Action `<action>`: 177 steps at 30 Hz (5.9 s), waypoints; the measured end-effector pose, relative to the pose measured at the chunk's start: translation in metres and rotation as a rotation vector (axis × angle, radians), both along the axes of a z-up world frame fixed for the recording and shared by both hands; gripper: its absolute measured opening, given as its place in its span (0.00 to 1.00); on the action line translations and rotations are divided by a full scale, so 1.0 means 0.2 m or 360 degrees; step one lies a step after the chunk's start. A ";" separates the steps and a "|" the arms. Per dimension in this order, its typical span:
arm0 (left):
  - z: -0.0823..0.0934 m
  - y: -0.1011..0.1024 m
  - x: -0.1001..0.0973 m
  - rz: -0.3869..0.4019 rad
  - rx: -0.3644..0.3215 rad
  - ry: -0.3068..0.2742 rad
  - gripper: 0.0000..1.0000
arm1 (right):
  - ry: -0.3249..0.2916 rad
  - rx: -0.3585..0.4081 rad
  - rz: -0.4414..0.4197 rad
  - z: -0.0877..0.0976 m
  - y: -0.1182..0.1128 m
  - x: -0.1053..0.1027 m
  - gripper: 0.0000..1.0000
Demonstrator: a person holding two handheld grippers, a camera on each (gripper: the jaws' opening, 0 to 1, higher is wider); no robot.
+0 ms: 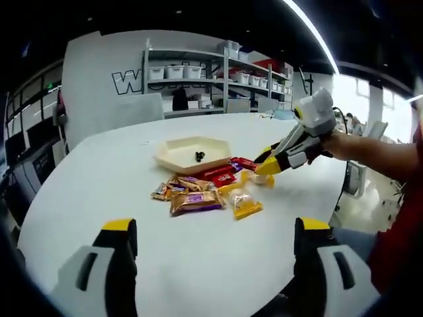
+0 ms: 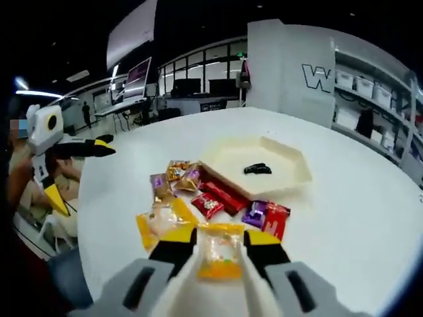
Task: Place the target food into the container with the food tongs after gripping and lifting it, then release it inside without dropping or visibly crushing the food.
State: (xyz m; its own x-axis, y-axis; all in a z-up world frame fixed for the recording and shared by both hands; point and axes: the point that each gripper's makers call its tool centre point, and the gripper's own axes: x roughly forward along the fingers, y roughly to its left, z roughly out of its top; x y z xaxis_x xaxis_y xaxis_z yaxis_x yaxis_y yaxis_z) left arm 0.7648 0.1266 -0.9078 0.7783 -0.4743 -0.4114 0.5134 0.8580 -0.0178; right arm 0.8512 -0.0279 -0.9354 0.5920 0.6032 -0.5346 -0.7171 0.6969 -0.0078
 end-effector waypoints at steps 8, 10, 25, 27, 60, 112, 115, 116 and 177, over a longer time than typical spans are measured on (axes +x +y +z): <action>-0.01 0.00 0.01 0.0000 0.0004 0.0001 0.97 | 0.0054 0.0100 -0.0039 0.00 -0.03 0.03 0.15; -0.01 -0.01 0.01 -0.0005 0.0014 0.0005 0.96 | 0.0065 0.0116 -0.0053 0.00 -0.02 0.02 0.14; 0.01 0.03 0.00 0.0019 0.0009 -0.0012 0.96 | 0.0249 0.0439 -0.0196 0.08 -0.04 0.00 0.15; 0.01 0.02 0.00 0.0016 0.0015 -0.0007 0.97 | 0.0243 0.0431 -0.0190 0.08 -0.03 -0.01 0.15; 0.00 0.04 -0.02 0.0030 -0.0038 0.0015 0.99 | 0.0093 0.0440 -0.0131 0.34 0.04 0.15 0.16; 0.06 0.07 -0.02 0.0057 -0.0029 -0.0020 0.99 | 0.0004 0.0434 -0.0208 0.50 0.04 0.48 0.24; 0.07 0.07 -0.02 0.0057 -0.0026 -0.0025 0.99 | 0.0003 0.0434 -0.0211 0.49 0.03 0.47 0.24; 0.07 0.07 -0.02 0.0056 -0.0028 -0.0026 0.99 | 0.0004 0.0434 -0.0211 0.49 0.03 0.47 0.24; 0.05 0.07 -0.03 0.0051 -0.0037 0.0001 0.99 | 0.0138 0.0023 -0.0288 -0.02 -0.17 0.33 0.25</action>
State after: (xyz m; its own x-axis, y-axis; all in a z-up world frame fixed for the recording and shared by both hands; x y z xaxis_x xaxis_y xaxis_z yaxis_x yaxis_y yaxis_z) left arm 0.7579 0.1396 -0.8980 0.7929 -0.4586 -0.4013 0.4857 0.8733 -0.0384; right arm 0.9173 -0.0614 -0.9396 0.6434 0.4993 -0.5803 -0.5777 0.8140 0.0598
